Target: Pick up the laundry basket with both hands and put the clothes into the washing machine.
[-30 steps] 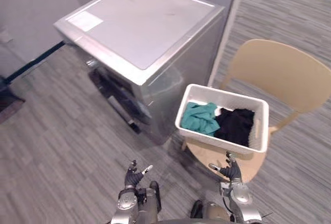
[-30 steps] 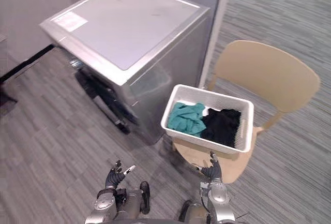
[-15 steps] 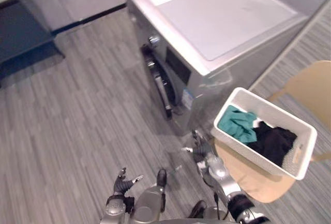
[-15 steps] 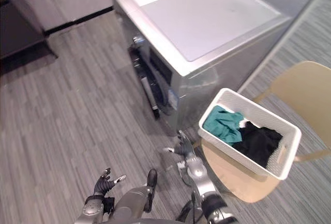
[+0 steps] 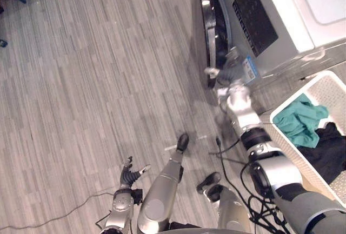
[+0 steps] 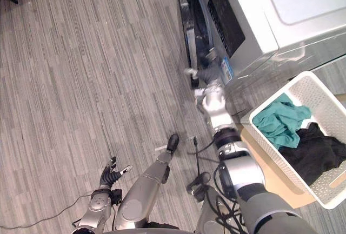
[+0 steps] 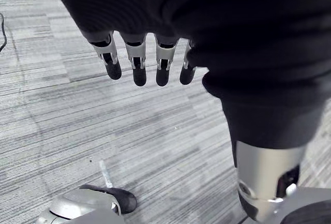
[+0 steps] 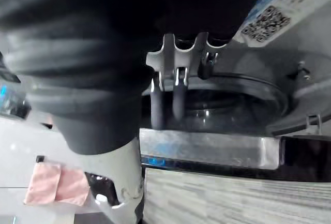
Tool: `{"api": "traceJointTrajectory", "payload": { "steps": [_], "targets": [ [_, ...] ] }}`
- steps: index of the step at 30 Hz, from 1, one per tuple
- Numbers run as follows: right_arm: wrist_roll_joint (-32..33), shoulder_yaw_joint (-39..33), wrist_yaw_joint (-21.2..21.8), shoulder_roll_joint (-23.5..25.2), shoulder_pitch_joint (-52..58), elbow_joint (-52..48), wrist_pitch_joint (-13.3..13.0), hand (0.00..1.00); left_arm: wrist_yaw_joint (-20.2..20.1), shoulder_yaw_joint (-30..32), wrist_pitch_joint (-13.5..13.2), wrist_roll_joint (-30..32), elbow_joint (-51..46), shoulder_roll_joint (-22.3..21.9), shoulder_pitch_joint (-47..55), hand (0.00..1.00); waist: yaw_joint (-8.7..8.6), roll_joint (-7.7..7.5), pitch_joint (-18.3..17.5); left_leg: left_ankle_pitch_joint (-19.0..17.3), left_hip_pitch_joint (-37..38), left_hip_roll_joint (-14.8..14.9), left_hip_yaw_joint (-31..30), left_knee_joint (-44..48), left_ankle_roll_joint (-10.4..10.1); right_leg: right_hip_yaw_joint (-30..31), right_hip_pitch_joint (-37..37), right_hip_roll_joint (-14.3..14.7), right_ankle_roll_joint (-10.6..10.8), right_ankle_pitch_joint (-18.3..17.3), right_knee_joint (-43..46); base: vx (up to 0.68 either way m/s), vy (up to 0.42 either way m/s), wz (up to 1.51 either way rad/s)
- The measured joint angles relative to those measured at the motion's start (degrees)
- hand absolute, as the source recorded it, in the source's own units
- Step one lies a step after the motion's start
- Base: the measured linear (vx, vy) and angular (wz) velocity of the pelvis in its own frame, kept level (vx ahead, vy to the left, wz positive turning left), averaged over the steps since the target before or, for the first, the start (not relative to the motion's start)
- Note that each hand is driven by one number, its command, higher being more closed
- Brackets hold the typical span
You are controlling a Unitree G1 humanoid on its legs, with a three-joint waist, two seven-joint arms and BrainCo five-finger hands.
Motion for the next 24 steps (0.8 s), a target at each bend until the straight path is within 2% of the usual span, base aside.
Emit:
{"api": "traceJointTrajectory", "payload": {
  "steps": [4, 8, 14, 19, 21, 23, 24],
  "targets": [
    [0.6, -0.2, -3.3, -0.2, 0.1, -0.4, 0.7, 0.00, 0.6, -0.1, -0.6, -0.3, -1.1, -2.1, -2.2, 0.00, 0.70, 0.29, 0.8, 0.5, -1.3, -0.3, -1.0, -0.2, -0.5, -1.0, -1.7, -1.0, -0.2, -1.4, 2.6, 0.01, -0.079, 0.15],
    [2.6, 0.0, -3.9, -0.1, 0.2, -0.5, 0.7, 0.00, 1.1, -0.5, -0.9, -1.5, -1.5, -2.9, -2.6, 0.00, 0.67, 0.29, 1.1, 1.3, -1.6, -0.2, -2.0, -1.6, -1.1, -1.4, -2.5, -1.0, -0.4, -1.6, 3.7, 0.01, -0.087, 0.13],
    [7.9, 6.6, 1.4, -1.3, -0.9, 0.0, 0.8, 0.00, 0.2, -0.6, -1.0, -2.5, -4.2, -2.8, -4.0, 0.00, 0.81, -0.11, 1.9, 1.6, -3.7, -0.1, -3.7, -1.4, -1.5, -3.5, -3.7, -0.8, -0.7, -1.8, 4.1, 0.00, -0.059, 0.11],
    [13.5, 11.6, 1.4, -0.8, -4.3, 0.2, 1.4, 0.00, -0.2, -1.5, -1.0, -2.6, -6.3, -2.7, -5.9, 0.00, 0.86, -0.27, 2.0, 2.1, -6.0, -1.1, -6.8, -0.8, -2.3, -7.3, -4.4, -1.7, -1.1, -3.7, 6.6, 0.00, -0.073, 0.34],
    [14.1, 16.5, 1.9, 2.3, -9.4, 0.0, 2.1, 0.00, -0.2, -2.0, -1.3, -2.8, -9.2, -2.5, -6.1, 0.00, 1.08, -0.26, 2.0, 2.7, -7.3, -1.4, -8.4, -0.8, -3.2, -9.9, -4.8, -2.0, -1.9, -6.0, 7.7, -0.06, -0.125, 0.40],
    [14.8, 17.2, 1.5, 4.5, -12.9, -0.1, 2.9, 0.00, -0.2, -2.5, -1.3, -3.0, -10.2, -2.2, -6.2, 0.00, 1.33, -0.26, 2.0, 3.0, -7.9, -1.5, -9.5, -0.8, -3.6, -11.3, -4.8, -2.0, -2.1, -7.0, 8.1, -0.04, -0.115, 0.41],
    [14.6, 18.9, 1.5, 5.7, -16.1, -1.7, 2.6, 0.00, -0.2, -2.9, -1.3, -3.3, -10.9, -2.3, -6.4, 0.00, 3.01, -0.26, 2.0, 3.1, -8.4, -1.5, -10.4, -0.8, -3.8, -12.7, -4.7, -2.0, -2.6, -7.6, 8.9, -0.03, -0.157, 0.44]
  ]
}}
